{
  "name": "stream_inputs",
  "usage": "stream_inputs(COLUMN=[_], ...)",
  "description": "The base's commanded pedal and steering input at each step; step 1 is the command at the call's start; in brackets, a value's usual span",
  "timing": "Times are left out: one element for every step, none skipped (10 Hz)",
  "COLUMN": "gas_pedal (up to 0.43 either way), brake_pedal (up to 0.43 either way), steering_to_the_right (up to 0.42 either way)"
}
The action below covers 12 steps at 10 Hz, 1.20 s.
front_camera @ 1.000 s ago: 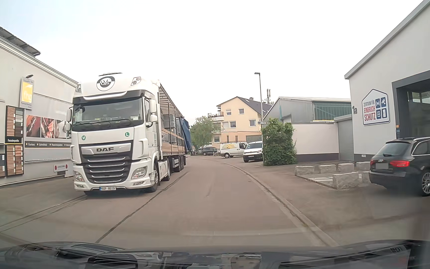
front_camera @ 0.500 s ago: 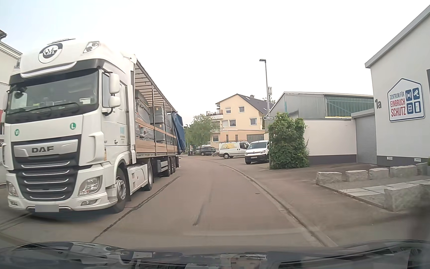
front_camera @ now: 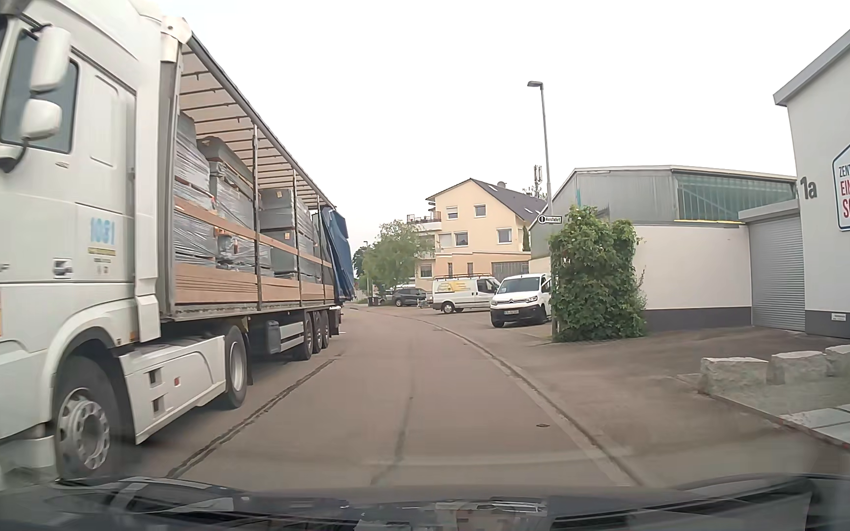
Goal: Follow the waypoints while adhering to traffic rules and regulations
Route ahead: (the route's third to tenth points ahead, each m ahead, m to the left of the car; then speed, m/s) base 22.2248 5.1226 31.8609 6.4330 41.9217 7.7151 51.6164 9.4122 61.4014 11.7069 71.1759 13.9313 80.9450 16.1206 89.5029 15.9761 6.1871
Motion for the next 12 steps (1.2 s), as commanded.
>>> stream_inputs(gas_pedal=[0.000,0.000,0.000,0.000,0.000,0.000,0.000,0.000,0.059,0.087,0.098,0.098], brake_pedal=[0.030,0.000,0.000,0.000,0.000,0.000,0.000,0.000,0.000,0.000,0.000,0.000], steering_to_the_right=[0.000,-0.002,-0.004,-0.004,-0.004,-0.004,-0.004,-0.005,-0.005,-0.006,-0.007,-0.008])
